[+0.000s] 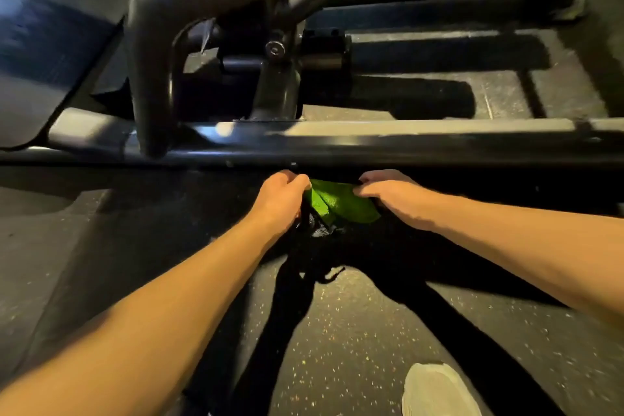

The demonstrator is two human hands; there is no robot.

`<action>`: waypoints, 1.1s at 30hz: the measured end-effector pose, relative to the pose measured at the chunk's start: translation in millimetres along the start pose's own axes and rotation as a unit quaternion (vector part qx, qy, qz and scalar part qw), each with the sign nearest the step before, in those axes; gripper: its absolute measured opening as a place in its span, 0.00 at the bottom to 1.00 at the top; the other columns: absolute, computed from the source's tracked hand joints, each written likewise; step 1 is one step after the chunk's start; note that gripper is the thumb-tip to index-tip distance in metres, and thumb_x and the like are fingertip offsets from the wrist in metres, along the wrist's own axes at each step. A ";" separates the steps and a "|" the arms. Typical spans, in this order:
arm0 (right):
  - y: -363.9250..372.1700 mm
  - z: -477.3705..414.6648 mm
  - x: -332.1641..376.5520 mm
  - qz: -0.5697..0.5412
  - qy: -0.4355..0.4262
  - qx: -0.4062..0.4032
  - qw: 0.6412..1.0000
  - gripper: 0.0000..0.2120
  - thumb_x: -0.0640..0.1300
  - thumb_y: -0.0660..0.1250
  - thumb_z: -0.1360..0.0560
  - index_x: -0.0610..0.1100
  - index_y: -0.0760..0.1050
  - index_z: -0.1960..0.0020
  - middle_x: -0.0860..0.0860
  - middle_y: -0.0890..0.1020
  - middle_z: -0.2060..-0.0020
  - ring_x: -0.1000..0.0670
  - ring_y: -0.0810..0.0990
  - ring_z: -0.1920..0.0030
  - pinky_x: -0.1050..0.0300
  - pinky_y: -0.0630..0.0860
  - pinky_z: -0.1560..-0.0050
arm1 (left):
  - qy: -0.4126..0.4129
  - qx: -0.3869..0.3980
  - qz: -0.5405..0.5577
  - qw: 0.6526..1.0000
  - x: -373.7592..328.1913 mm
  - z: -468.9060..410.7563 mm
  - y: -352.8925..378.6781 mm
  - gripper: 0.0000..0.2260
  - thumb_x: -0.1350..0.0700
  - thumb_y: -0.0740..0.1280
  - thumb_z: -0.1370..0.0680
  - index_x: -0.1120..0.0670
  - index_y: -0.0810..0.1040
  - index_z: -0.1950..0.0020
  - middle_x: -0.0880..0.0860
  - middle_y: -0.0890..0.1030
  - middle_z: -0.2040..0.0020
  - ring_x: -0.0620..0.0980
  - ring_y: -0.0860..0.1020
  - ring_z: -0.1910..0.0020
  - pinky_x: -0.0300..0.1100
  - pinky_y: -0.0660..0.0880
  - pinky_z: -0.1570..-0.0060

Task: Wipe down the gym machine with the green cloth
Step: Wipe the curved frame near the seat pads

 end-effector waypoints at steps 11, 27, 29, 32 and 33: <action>26.4 16.2 -22.5 0.123 0.032 0.042 0.991 0.36 0.44 0.79 0.28 0.40 0.68 0.24 0.45 0.78 0.32 0.45 0.79 0.35 0.56 0.76 0.35 | -0.026 0.005 -0.026 0.999 17.4 4.7 6.9 0.08 0.52 0.68 0.23 0.56 0.77 0.57 0.52 0.78 0.63 0.51 0.74 0.63 0.45 0.67 0.63; 35.7 18.4 -44.1 -0.296 0.255 0.046 0.919 0.10 0.38 0.65 0.19 0.42 0.77 0.38 0.38 0.82 0.42 0.40 0.84 0.49 0.44 0.79 0.39 | 0.097 0.120 -0.059 0.986 19.6 18.6 13.0 0.20 0.60 0.76 0.25 0.50 0.80 0.33 0.50 0.83 0.45 0.40 0.80 0.51 0.22 0.73 0.56; 32.4 17.3 -47.8 -0.290 0.263 0.043 0.919 0.12 0.38 0.67 0.20 0.43 0.78 0.37 0.34 0.78 0.35 0.38 0.83 0.47 0.43 0.80 0.40 | 0.117 0.117 -0.055 0.985 18.4 18.7 9.4 0.20 0.62 0.74 0.24 0.51 0.81 0.33 0.47 0.82 0.42 0.39 0.79 0.48 0.19 0.71 0.53; 30.0 20.1 -48.0 -0.254 0.273 0.054 0.926 0.15 0.39 0.70 0.22 0.42 0.78 0.35 0.36 0.76 0.33 0.40 0.83 0.48 0.45 0.82 0.43 | 0.134 0.094 -0.043 0.986 19.0 17.0 4.2 0.19 0.66 0.73 0.24 0.50 0.83 0.36 0.47 0.83 0.42 0.43 0.80 0.43 0.24 0.72 0.46; 29.5 20.7 -47.0 -0.238 0.270 0.058 0.931 0.19 0.40 0.72 0.23 0.41 0.76 0.33 0.38 0.76 0.34 0.42 0.84 0.49 0.46 0.83 0.46 | 0.135 0.089 -0.037 0.986 19.9 16.0 3.1 0.20 0.67 0.73 0.25 0.49 0.83 0.37 0.48 0.83 0.42 0.43 0.80 0.45 0.31 0.75 0.42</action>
Point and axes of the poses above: each hand's wrist, its own z-axis away from the middle knuckle, its own y-axis out of the palm, x = y × z, the point moved 6 cm from there along -z, towards the middle knuckle
